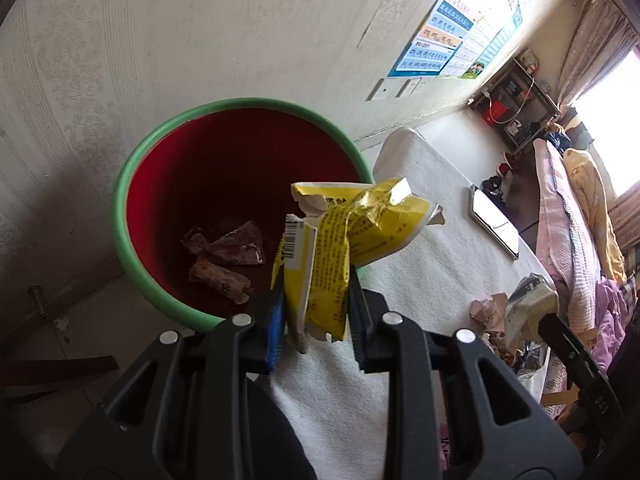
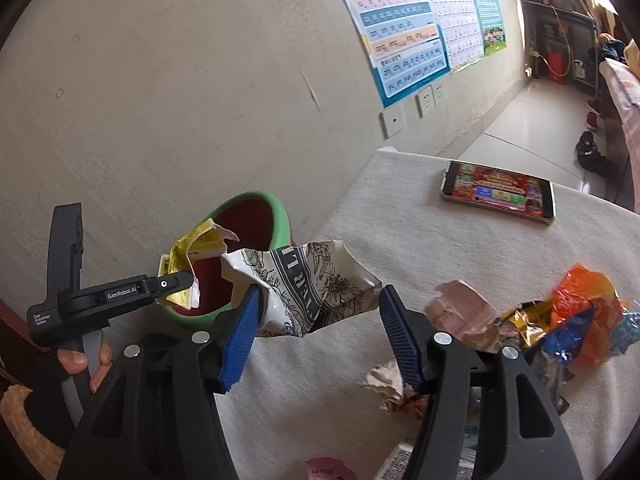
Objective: Collect trash
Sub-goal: 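Carry the yellow wrapper over the red bucket and open the left tool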
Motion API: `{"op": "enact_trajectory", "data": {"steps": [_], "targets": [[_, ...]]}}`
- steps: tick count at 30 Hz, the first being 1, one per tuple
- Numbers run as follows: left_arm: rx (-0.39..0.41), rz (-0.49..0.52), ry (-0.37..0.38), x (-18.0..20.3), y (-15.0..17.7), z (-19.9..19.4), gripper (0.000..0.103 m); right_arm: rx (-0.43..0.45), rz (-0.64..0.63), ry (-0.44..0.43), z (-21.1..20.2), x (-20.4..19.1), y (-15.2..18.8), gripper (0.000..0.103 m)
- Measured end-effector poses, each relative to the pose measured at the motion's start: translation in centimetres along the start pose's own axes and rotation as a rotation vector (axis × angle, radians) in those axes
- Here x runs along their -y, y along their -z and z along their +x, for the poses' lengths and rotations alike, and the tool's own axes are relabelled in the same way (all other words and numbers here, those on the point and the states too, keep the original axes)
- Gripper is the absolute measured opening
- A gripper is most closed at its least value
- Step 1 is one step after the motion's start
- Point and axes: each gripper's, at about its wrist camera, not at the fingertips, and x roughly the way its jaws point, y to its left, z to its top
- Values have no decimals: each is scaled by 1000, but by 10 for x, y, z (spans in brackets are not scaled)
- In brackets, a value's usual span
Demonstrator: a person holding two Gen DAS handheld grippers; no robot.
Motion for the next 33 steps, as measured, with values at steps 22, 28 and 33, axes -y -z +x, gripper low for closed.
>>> {"op": "enact_trajectory", "data": {"steps": [22, 28, 33], "targets": [[13, -100, -106, -56, -19, 8, 29, -128, -133, -80, 107, -85, -40, 62], [23, -126, -121, -62, -19, 7, 45, -126, -119, -104, 110, -89, -43, 64], [9, -120, -110, -57, -12, 8, 45, -106, -69, -109, 84, -71, -37, 65]]}}
